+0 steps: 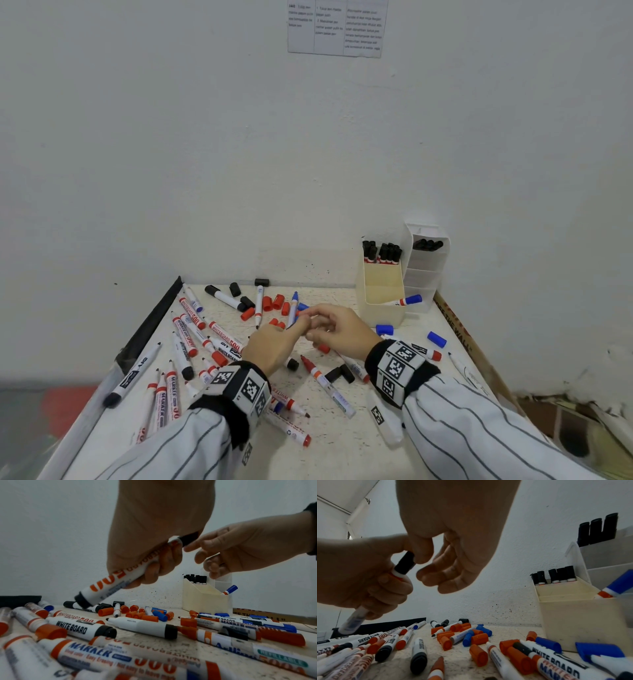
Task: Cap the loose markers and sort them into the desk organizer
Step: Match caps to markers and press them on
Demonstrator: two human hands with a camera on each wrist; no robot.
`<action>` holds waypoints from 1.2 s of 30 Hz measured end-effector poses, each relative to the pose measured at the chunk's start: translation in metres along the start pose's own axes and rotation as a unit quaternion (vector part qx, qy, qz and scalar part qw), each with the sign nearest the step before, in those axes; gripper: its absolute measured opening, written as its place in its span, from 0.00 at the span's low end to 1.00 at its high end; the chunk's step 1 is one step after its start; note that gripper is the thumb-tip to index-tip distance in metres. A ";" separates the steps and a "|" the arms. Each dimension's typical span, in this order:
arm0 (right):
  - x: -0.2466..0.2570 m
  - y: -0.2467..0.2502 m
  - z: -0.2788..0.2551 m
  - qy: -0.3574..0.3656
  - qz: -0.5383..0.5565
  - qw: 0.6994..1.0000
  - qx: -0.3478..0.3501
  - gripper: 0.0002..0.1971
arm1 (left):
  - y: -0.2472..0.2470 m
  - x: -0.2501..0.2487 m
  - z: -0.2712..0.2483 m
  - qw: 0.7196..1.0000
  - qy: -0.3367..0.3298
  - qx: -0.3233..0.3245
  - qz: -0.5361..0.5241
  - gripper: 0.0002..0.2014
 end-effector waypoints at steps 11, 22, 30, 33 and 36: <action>-0.065 0.098 -0.051 -0.273 -0.338 0.895 -0.103 0.12 | -0.019 -0.016 0.002 0.993 -0.064 0.012 0.095 0.28; -0.105 0.191 -0.181 -0.475 -0.376 0.772 -0.194 0.23 | -0.017 -0.046 0.002 0.987 -0.131 -0.095 -0.010 0.13; -0.118 0.180 -0.165 -0.451 -0.352 0.806 -0.151 0.13 | -0.006 -0.053 0.000 0.981 -0.146 -0.122 -0.045 0.15; -0.104 0.178 -0.144 -0.401 -0.279 0.852 -0.189 0.14 | 0.001 -0.055 0.002 0.979 -0.145 -0.135 -0.053 0.16; -0.087 0.175 -0.126 -0.347 -0.204 0.885 -0.233 0.13 | 0.007 -0.064 0.011 0.977 -0.151 -0.140 -0.053 0.16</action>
Point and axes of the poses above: each hand's wrist, its own z-axis towards the middle knuckle, its own y-axis out of the back of the hand, x = y × z, the point moved 10 cm from there along z, towards the middle knuckle, and after that the axes turned 14 degrees about z, right-handed, at the moved point
